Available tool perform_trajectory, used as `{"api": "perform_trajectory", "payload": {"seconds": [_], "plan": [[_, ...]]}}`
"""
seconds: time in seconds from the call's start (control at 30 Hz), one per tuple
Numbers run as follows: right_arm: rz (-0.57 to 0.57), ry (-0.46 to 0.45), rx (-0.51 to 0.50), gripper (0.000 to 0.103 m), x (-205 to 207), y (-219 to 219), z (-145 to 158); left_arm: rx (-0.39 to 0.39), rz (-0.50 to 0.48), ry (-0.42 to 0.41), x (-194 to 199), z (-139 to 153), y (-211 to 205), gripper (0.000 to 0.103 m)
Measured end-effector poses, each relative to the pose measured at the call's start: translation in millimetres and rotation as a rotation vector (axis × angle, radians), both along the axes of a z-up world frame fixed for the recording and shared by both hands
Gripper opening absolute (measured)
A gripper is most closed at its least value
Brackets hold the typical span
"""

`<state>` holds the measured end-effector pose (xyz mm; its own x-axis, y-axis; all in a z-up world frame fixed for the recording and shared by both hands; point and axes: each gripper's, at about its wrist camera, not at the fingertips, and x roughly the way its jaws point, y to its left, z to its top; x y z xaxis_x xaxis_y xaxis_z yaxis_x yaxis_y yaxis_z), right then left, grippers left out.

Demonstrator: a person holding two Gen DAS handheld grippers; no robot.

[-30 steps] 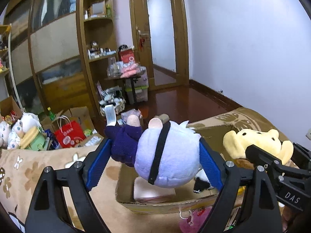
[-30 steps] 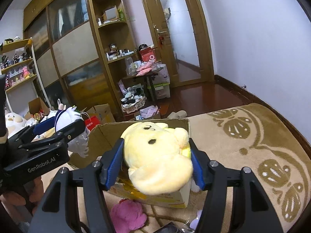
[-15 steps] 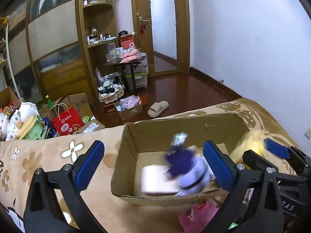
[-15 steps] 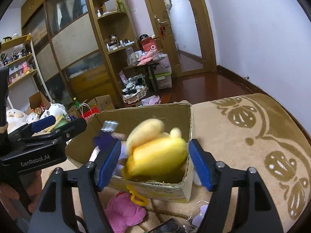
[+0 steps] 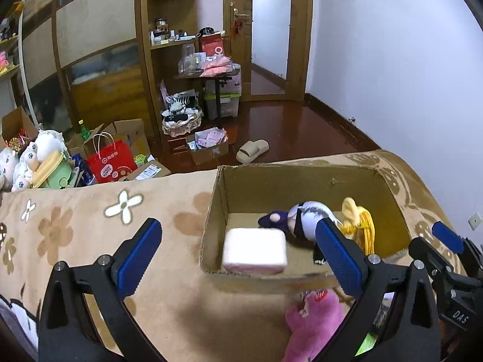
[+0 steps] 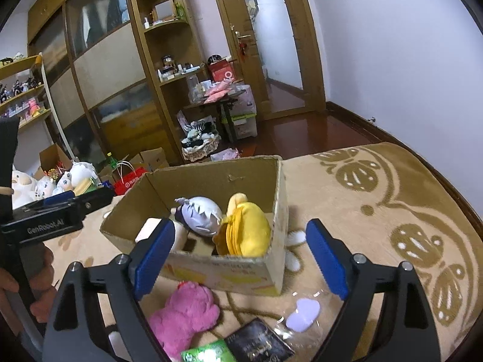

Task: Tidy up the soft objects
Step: 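Open the left tool to drop the doll in the box while the right tool releases the bear, then withdraw both open tools from the box toward the pink plush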

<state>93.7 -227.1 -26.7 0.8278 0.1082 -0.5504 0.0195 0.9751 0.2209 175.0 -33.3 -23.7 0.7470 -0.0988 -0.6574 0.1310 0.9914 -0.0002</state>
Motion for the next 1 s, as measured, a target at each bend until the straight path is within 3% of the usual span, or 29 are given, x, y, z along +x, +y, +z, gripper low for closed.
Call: {"api": "perform_trajectory", "payload": {"seconds": [0.2,0.67,1.0], "plan": [[-0.005,0.029,-0.013,0.093,-19,-2,1,0.039,-0.007,0.046,-22,2,-2,0.101],[-0.022,0.073,-0.020,0.093,-58,-4,3,0.036,-0.041,0.166,-72,1,-1,0.101],[-0.002,0.113,-0.087,0.093,-72,10,-10,0.047,-0.079,0.228,-81,-11,-10,0.101]]}}
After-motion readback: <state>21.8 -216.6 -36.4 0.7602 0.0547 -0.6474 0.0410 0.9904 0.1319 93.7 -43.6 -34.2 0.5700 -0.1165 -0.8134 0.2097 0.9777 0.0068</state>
